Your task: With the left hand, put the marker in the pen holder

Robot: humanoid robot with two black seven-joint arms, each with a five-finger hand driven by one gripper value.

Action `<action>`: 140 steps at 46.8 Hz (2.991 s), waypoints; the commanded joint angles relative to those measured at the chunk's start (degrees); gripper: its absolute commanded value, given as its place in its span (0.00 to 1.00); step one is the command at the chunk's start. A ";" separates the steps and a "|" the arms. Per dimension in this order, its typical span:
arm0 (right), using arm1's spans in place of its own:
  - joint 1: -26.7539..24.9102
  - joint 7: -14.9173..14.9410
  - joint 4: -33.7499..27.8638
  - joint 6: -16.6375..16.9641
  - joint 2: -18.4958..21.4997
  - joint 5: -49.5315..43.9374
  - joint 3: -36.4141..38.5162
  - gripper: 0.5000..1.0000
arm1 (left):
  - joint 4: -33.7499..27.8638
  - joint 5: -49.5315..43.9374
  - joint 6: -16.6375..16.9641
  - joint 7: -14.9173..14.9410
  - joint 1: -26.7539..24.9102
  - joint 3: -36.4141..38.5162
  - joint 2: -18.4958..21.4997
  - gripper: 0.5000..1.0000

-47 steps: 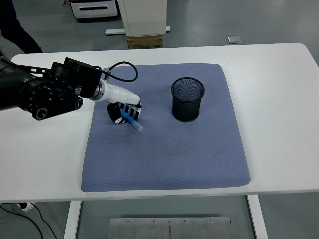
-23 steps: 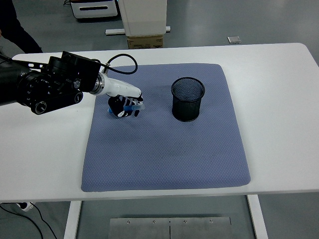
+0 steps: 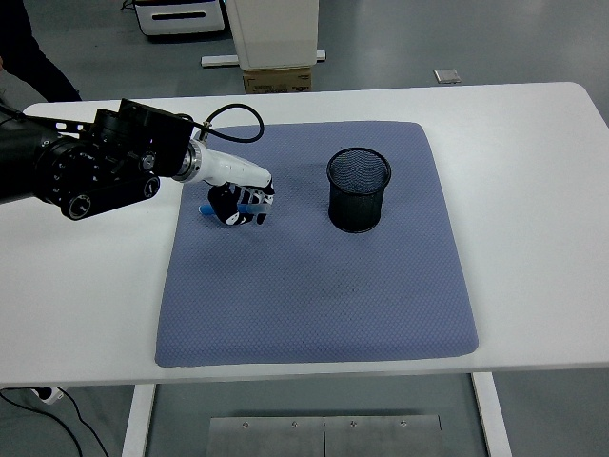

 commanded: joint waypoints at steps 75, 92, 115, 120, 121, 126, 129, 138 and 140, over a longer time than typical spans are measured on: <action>0.00 0.00 -0.01 0.00 0.00 0.00 0.00 1.00 | 2.80 7.26 4.34 0.78 1.59 1.93 -0.29 0.12; 0.00 0.00 -0.01 0.00 0.00 0.00 0.00 1.00 | 2.80 7.52 4.52 0.87 1.94 2.54 -0.29 0.00; 0.00 0.00 -0.01 0.00 0.00 0.00 0.00 1.00 | 3.94 6.38 4.52 0.78 1.33 1.93 -0.12 0.00; 0.00 0.00 0.08 0.00 0.00 0.00 0.00 1.00 | 3.94 4.71 4.52 0.69 1.06 1.23 -0.12 0.00; 0.00 0.00 0.08 0.00 0.00 0.00 0.00 1.00 | 3.94 4.71 4.52 0.69 1.06 1.22 -0.12 0.00; 0.00 0.00 0.08 0.00 0.00 0.00 0.00 1.00 | 3.94 3.83 4.43 0.78 0.36 -0.44 -0.20 0.00; 0.00 0.00 -0.01 0.00 0.00 0.00 0.00 1.00 | 4.29 3.74 4.34 0.69 0.18 -1.85 -0.29 0.00; 0.00 0.00 0.08 0.00 0.00 0.00 0.00 1.00 | 5.61 2.34 3.90 0.78 -2.80 -4.58 -0.91 0.00; 0.00 0.00 -0.01 0.00 0.00 0.00 0.00 1.00 | 5.61 1.55 3.82 0.69 -3.42 -4.93 -1.08 0.00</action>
